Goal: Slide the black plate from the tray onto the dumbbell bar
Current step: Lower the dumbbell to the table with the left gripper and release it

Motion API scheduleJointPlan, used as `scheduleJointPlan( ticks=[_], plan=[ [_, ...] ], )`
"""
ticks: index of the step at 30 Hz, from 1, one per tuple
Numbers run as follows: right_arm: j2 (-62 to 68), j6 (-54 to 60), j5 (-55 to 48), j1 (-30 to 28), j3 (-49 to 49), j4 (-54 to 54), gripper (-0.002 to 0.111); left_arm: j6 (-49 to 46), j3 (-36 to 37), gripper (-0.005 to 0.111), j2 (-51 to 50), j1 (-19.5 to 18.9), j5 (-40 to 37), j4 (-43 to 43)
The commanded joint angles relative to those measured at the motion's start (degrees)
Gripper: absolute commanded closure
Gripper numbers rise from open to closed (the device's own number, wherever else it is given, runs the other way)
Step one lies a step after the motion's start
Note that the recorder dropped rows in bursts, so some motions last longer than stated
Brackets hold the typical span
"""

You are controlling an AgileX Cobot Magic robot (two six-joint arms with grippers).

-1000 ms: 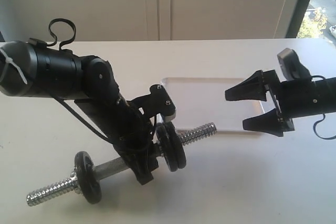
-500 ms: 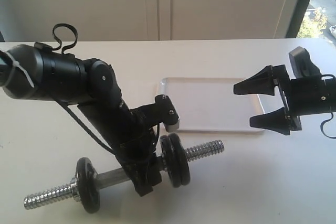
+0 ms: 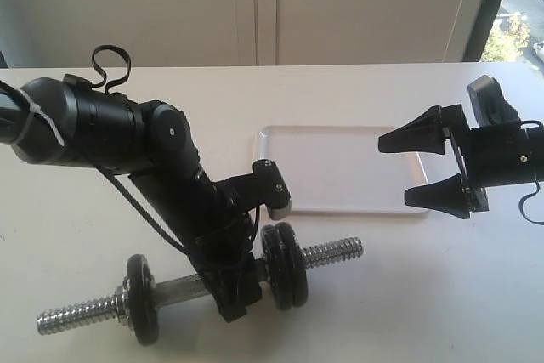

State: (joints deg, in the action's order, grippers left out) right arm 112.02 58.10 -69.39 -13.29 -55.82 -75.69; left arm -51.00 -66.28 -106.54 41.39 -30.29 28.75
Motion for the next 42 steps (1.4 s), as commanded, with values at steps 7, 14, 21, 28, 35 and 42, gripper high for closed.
scheduleJointPlan(
  ticks=[7, 14, 21, 28, 35, 42],
  plan=[
    [-0.5, 0.2, -0.6, -0.4, -0.2, -0.7, 0.003, -0.4, -1.2, 0.052, 2.5, -0.1, 1.5, 4.0],
    [-0.5, 0.2, -0.6, -0.4, -0.2, -1.2, 0.003, -0.3, -1.2, 0.045, 2.5, -0.1, 0.6, 3.2],
    [-0.5, 0.2, -0.6, -0.4, -0.2, -1.3, 0.003, 2.9, -1.2, 0.045, 2.5, -0.1, -1.6, -2.9],
    [-0.5, 0.2, -0.6, -0.4, -0.2, -2.0, 0.003, 7.9, -1.2, 0.045, 3.7, -0.1, -2.7, -9.7],
    [-0.5, 0.2, -0.6, -0.4, -0.2, -2.3, 0.003, 7.9, -1.2, 0.045, 7.6, -0.1, -2.0, -9.9],
    [-0.5, 0.2, -0.6, -0.4, -0.2, -2.4, 0.003, 9.8, -1.2, 0.045, 13.1, -0.1, -2.8, -10.2]
  ],
)
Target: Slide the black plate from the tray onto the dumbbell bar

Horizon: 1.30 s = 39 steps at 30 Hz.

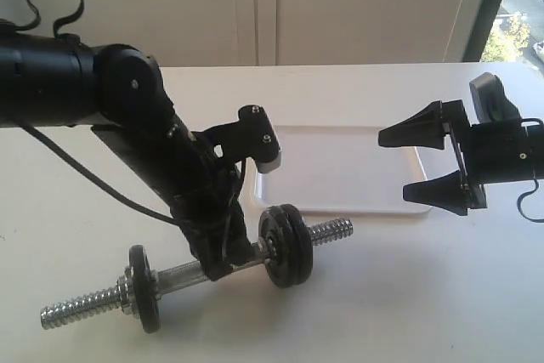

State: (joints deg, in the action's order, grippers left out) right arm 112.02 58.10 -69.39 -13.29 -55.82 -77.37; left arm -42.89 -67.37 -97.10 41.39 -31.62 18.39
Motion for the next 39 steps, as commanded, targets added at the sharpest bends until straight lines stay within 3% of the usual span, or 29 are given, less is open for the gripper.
scheduleJointPlan(
  ticks=[1, 4, 6, 7, 8, 10, 15, 20, 26, 30, 33, 35, 39],
  plan=[
    [-0.5, 0.2, -0.6, -0.4, -0.2, -0.7, 0.003, 2.3, -0.1, 0.045, 4.7, -0.1, -1.5, -0.3],
    [-0.5, 0.2, -0.6, -0.4, -0.2, -0.7, 0.003, 6.4, -0.1, 0.047, 8.1, -0.1, -2.5, -3.2],
    [-0.6, 1.1, -0.6, -0.4, -0.2, -0.7, 0.003, 10.6, -0.1, 0.056, 10.8, -0.1, -4.6, -5.9],
    [-0.8, 2.1, -0.6, -0.4, -0.1, -0.7, 0.003, 12.9, -0.1, 0.063, 12.0, -0.1, -6.1, -7.5],
    [-2.1, 3.8, -0.6, -0.4, -0.1, -0.7, 0.003, 17.4, -0.1, 0.082, 15.3, -0.1, -8.9, -11.0],
    [-5.7, 5.7, -0.6, -0.4, -0.1, -0.7, 0.003, 22.9, -0.1, 0.106, 20.7, -0.1, -11.6, -16.1],
    [-21.0, 5.6, -0.6, -0.4, 0.2, 2.6, 0.003, 35.2, -0.1, 0.107, 37.0, -0.1, -16.2, -23.2],
    [-35.0, -2.3, -0.6, -0.4, 2.5, 3.7, 0.003, 40.8, 1.4, 0.107, 53.0, -0.1, -25.1, -22.6],
    [-43.9, -12.1, -0.6, -0.4, 2.5, 7.7, 0.007, 46.1, 4.9, 0.107, 69.2, -0.1, -28.1, -22.8],
    [-47.2, -14.3, -0.6, 0.6, 2.5, 10.4, 0.030, 48.8, 7.2, 0.107, 76.2, -0.1, -28.7, -22.8],
    [-50.0, -13.2, -0.6, 1.8, 2.5, 10.4, 0.069, 50.5, 9.0, 0.107, 81.0, -0.1, -29.0, -22.8],
    [-52.6, -10.9, -0.6, 2.6, 2.5, 10.1, 0.103, 52.7, 10.8, 0.107, 83.4, -0.1, -28.4, -25.4],
    [-58.3, -7.7, -0.3, 4.2, 2.5, 10.1, 0.108, 58.6, 15.2, 0.107, 85.2, -0.1, -25.8, -31.4]
  ],
)
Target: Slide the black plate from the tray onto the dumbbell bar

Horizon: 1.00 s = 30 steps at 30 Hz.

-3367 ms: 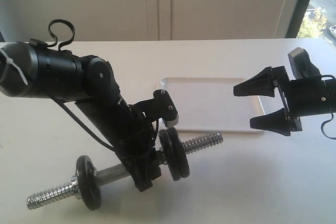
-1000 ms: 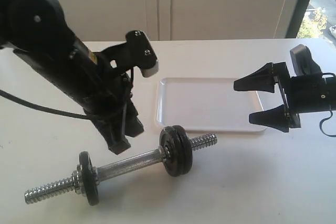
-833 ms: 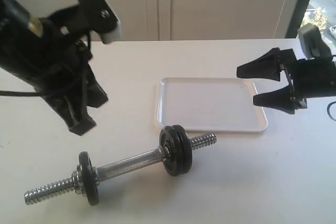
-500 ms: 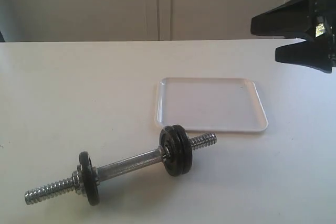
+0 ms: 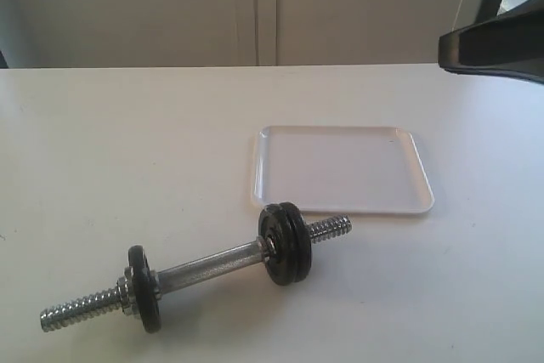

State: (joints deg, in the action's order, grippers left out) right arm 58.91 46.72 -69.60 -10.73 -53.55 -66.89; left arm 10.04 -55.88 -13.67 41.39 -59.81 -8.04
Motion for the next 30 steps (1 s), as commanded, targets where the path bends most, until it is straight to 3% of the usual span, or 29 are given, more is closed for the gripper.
scheduleJointPlan(
  ticks=[1, 5, 24, 26, 30],
  plan=[
    [-6.4, 4.0, 1.0, 1.9, 0.3, -0.4, 0.108, 7.0, 4.3, 0.107, 1.9, -0.1, 2.8, -5.5],
    [-8.2, 4.0, 1.9, 2.3, 0.3, -0.4, 0.108, 10.8, 5.1, 0.107, 1.8, -0.1, 2.3, -5.1],
    [-8.2, 4.0, 1.7, 2.3, 0.3, -0.4, 0.108, 10.8, 5.2, 0.107, 1.8, -0.7, 2.2, -5.1],
    [-8.2, 4.0, 1.7, 2.3, 0.3, -0.4, 0.108, 10.8, 5.2, 0.107, 1.8, -6.5, 2.2, -4.7],
    [-8.2, 4.0, 1.7, 2.3, 0.3, -0.4, 0.108, 10.8, 5.2, 0.107, 2.0, -26.9, 2.4, -4.7]
  ],
)
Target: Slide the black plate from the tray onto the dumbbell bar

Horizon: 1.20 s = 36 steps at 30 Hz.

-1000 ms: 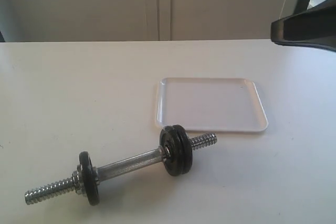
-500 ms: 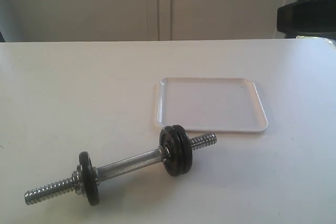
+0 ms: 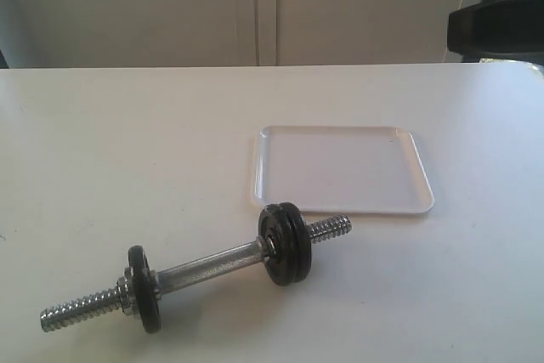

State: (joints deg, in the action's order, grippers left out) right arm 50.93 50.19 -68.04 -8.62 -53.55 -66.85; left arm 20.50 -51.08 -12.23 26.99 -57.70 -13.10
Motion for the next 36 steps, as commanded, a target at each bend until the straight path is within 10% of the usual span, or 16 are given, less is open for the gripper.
scheduleJointPlan(
  ticks=[1, 4, 22, 36],
  plan=[
    [-0.2, 0.5, 0.1, 0.2, 0.3, -0.4, 0.108, 0.3, 0.4, 0.107, 1.2, -15.5, 0.2, 0.3],
    [-0.2, 1.5, 0.3, 0.2, 0.3, -0.4, 0.108, 0.3, 0.4, 0.107, 6.4, -20.6, 0.2, 0.3],
    [-0.2, 1.5, 0.4, 0.2, 0.3, -0.4, 0.108, 0.1, 0.4, 0.107, 12.2, -21.2, 0.5, -6.3],
    [-0.2, 1.5, 0.5, 0.2, 0.3, -0.4, 0.108, -11.4, 18.9, 0.107, 12.2, -21.2, 45.3, 7.9]
  ],
)
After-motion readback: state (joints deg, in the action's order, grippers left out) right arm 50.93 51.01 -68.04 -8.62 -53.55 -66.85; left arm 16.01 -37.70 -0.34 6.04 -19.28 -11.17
